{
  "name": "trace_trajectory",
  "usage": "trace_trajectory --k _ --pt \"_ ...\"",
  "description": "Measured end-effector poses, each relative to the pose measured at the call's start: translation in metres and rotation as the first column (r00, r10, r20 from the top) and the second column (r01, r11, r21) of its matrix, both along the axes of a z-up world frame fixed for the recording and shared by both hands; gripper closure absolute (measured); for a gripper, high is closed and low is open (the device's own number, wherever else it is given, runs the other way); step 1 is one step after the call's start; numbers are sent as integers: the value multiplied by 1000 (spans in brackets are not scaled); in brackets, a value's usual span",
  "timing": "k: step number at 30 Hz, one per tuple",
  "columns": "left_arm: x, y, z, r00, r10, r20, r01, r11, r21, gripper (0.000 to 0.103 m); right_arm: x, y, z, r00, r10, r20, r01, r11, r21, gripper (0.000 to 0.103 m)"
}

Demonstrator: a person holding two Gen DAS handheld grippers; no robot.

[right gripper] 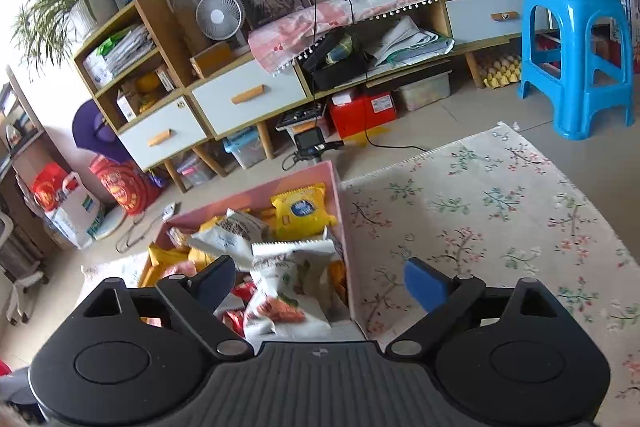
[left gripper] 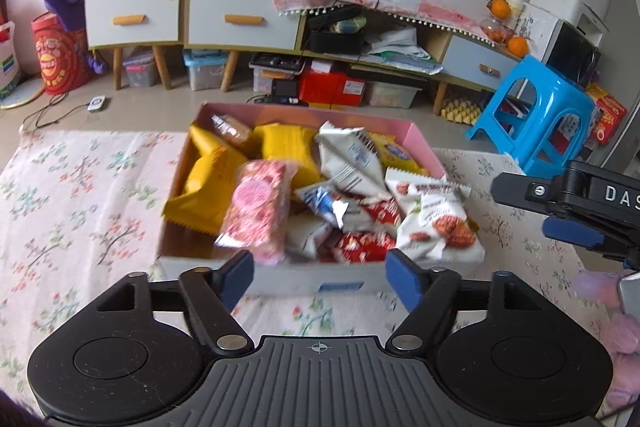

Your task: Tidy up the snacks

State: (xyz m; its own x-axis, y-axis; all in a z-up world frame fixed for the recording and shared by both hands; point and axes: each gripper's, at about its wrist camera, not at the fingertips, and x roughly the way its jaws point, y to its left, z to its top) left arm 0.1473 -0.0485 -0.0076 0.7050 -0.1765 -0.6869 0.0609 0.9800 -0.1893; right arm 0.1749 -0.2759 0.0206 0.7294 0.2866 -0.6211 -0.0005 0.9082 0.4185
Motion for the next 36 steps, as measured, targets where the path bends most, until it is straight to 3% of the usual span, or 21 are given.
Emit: trace_trajectory --k 8,18,23,29,36 --pt "-32 24 0 998 32 -51 -31 999 13 13 -23 -5 5 1000 0 -29 -2 997 -77 14" --pt "-67 34 -9 992 24 -127 -18 999 48 10 -61 -18 12 999 -4 -35 -1 992 -128 10" --pt "-92 36 -7 994 19 -112 -11 998 66 9 -77 -9 11 998 60 -32 -65 974 -219 10" --pt "-119 37 3 996 65 -53 -57 988 142 3 -99 3 8 994 88 -71 -104 961 -255 10" --pt "-144 43 -2 992 99 -82 -81 976 201 1 -130 38 1 984 147 -101 -172 934 -314 10"
